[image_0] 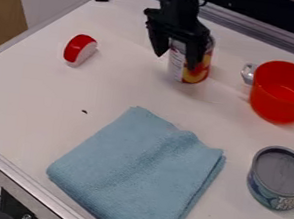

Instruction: Move the can to the upper middle end of the table

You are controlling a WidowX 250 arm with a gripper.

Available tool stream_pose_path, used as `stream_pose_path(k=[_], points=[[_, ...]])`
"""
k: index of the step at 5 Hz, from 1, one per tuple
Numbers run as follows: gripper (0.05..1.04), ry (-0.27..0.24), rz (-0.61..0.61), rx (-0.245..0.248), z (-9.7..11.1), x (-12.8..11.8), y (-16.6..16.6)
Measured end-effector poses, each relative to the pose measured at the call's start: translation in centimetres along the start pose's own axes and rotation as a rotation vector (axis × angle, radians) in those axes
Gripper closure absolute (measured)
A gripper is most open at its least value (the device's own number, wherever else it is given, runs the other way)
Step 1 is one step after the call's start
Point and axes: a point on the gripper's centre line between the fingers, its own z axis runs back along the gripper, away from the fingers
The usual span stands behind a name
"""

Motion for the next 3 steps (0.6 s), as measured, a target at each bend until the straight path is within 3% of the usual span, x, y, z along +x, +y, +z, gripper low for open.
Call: stream_pose_path(k=[2,3], points=[[0.084,-0.005,0.023,-0.005,-0.2,1.9,-0.6],[0.084,0.021,0.015,0.003,-0.9,0.9,-0.4]])
